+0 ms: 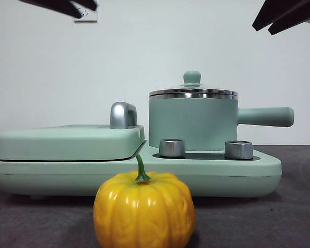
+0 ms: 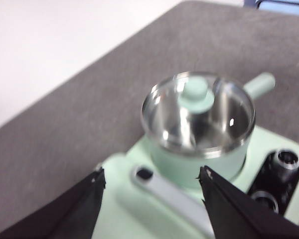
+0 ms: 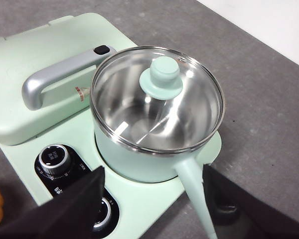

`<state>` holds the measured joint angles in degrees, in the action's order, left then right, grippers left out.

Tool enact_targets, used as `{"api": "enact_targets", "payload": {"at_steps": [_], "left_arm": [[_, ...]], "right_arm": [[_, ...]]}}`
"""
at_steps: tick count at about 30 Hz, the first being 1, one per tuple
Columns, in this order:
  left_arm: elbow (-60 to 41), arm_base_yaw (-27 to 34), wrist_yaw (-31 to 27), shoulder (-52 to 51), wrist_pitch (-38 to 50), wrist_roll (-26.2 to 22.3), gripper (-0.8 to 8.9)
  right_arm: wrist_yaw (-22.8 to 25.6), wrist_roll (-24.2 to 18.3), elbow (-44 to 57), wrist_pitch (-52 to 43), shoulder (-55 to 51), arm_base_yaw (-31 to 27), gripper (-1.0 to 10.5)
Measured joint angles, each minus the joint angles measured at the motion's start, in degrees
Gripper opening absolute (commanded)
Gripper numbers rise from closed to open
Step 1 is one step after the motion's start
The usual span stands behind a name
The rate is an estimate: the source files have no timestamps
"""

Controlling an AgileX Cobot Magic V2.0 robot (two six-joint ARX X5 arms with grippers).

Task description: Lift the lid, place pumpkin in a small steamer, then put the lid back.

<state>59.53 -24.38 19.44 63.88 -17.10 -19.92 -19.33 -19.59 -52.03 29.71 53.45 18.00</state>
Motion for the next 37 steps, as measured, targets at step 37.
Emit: {"api": "enact_targets", "payload": {"at_steps": [37], "left_arm": [[15.56,-12.72,0.0,38.62,25.42,10.32,2.78]], "right_arm": [[-0.02,0.98,0.0,0.0,-0.02,0.0,3.1]]}}
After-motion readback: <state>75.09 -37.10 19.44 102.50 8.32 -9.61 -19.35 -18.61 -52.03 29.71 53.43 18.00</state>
